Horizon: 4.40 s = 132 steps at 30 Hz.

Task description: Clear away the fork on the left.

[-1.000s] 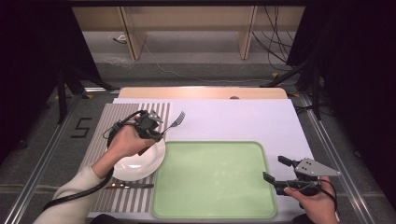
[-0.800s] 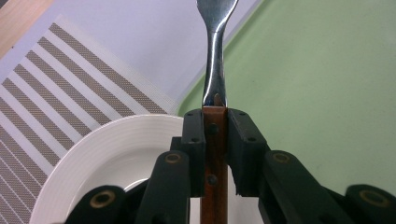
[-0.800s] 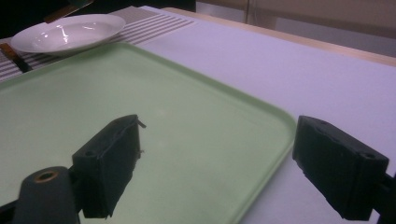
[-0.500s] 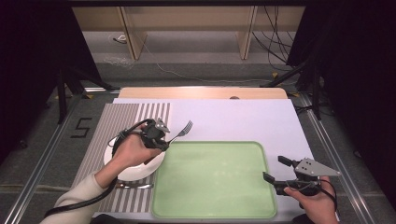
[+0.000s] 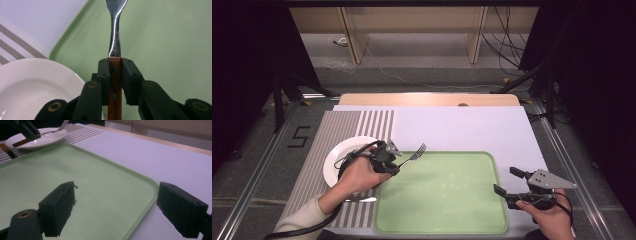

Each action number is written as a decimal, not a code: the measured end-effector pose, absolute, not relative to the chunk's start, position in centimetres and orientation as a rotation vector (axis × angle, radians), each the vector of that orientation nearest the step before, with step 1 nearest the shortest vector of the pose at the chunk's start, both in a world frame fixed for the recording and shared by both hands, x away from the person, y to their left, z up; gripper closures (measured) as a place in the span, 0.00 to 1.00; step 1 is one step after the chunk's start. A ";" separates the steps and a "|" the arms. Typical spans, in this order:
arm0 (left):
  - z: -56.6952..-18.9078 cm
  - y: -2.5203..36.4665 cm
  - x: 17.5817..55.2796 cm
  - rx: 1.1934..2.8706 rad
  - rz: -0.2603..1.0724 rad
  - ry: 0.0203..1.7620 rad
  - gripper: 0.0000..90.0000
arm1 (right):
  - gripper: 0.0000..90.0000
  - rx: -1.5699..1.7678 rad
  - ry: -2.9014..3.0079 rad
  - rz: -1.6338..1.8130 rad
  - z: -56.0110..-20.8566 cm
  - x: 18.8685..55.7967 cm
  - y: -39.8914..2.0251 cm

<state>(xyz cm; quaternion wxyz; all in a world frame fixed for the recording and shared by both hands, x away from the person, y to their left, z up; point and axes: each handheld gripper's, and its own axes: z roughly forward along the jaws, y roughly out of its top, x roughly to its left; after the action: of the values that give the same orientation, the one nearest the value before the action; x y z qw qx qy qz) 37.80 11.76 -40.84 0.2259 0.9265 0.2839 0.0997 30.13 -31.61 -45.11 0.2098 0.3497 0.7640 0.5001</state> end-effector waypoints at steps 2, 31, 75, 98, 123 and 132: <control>-41.1 11.6 37.5 2.557 0.261 0.776 0.86 | 0.18 0.970 2.126 1.389 -45.1 30.1 -31.6; -44.5 8.7 36.3 2.613 0.114 0.775 0.86 | 0.18 0.969 2.126 1.391 -45.1 30.1 -31.6; -46.2 12.2 33.8 2.728 0.122 0.656 1.00 | 0.18 0.972 2.125 1.388 -45.1 30.1 -31.7; -46.3 7.4 29.9 2.732 -0.023 0.283 0.99 | 0.18 0.971 2.124 1.389 -45.1 30.2 -31.6; -45.1 11.7 31.7 2.348 0.098 0.448 0.40 | 0.18 0.970 2.120 1.393 -45.1 30.1 -31.6; -45.0 16.8 32.3 2.110 0.241 0.613 0.05 | 0.18 0.972 2.115 1.392 -45.0 30.1 -31.7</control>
<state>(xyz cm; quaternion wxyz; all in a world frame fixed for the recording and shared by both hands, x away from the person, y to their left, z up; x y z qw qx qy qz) 32.26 16.82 -44.96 0.4487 0.8531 0.2479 0.0973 30.13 -31.72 -45.05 0.2130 0.3502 0.7620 0.5014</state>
